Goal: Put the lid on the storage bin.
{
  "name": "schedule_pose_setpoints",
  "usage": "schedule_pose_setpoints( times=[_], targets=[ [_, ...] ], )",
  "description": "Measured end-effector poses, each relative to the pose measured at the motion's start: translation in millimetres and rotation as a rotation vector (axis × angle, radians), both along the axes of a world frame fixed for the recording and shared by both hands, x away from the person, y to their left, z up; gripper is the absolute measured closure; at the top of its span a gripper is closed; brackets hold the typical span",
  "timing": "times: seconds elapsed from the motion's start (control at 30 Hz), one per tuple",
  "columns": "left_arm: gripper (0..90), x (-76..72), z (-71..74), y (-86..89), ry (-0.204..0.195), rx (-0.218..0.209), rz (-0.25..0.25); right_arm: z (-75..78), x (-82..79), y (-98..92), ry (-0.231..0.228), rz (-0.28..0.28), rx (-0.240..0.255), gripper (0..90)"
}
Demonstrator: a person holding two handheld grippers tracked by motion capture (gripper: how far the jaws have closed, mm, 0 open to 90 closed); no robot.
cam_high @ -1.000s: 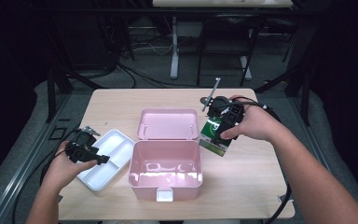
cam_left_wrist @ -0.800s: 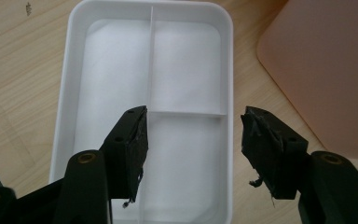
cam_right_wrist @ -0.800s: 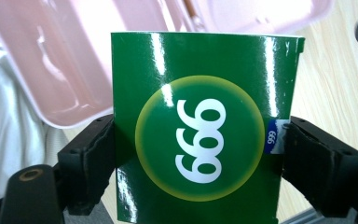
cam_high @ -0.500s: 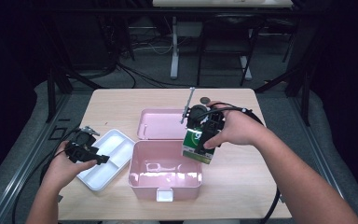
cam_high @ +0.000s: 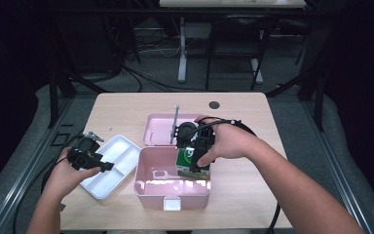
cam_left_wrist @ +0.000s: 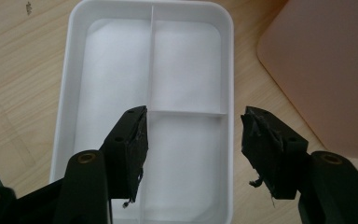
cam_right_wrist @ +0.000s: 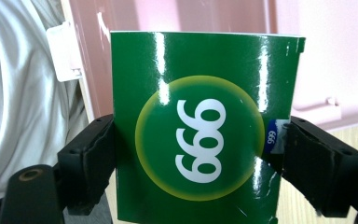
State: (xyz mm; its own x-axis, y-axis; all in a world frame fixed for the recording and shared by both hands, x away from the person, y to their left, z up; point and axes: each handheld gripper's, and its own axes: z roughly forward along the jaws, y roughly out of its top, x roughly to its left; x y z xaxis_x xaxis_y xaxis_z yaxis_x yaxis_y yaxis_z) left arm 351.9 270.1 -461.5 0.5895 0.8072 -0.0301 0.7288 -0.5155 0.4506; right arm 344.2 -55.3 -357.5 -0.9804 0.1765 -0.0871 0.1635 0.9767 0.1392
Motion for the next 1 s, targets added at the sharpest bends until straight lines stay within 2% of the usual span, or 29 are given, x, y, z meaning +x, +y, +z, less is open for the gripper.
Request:
schedule_pose_setpoints(
  times=[0.17,0.27,0.4,1.0],
  targets=[
    [40.9,0.2,-0.3,-0.5,0.002,0.001,0.001,-7.2,-1.1,5.4,-0.006,0.043,-0.032,15.9],
    [40.9,0.3,-0.1,0.0,0.0,-0.001,0.001,-12.4,-1.0,6.8,0.001,0.05,-0.017,15.9],
    [40.9,0.3,-0.3,-0.1,0.001,0.0,0.001,-20.9,-0.8,7.4,-0.006,0.066,-0.032,15.9],
    [40.9,0.6,-1.1,-1.2,0.001,0.003,-0.001,-51.1,6.2,5.0,0.017,0.082,-0.035,15.8]
  ],
)
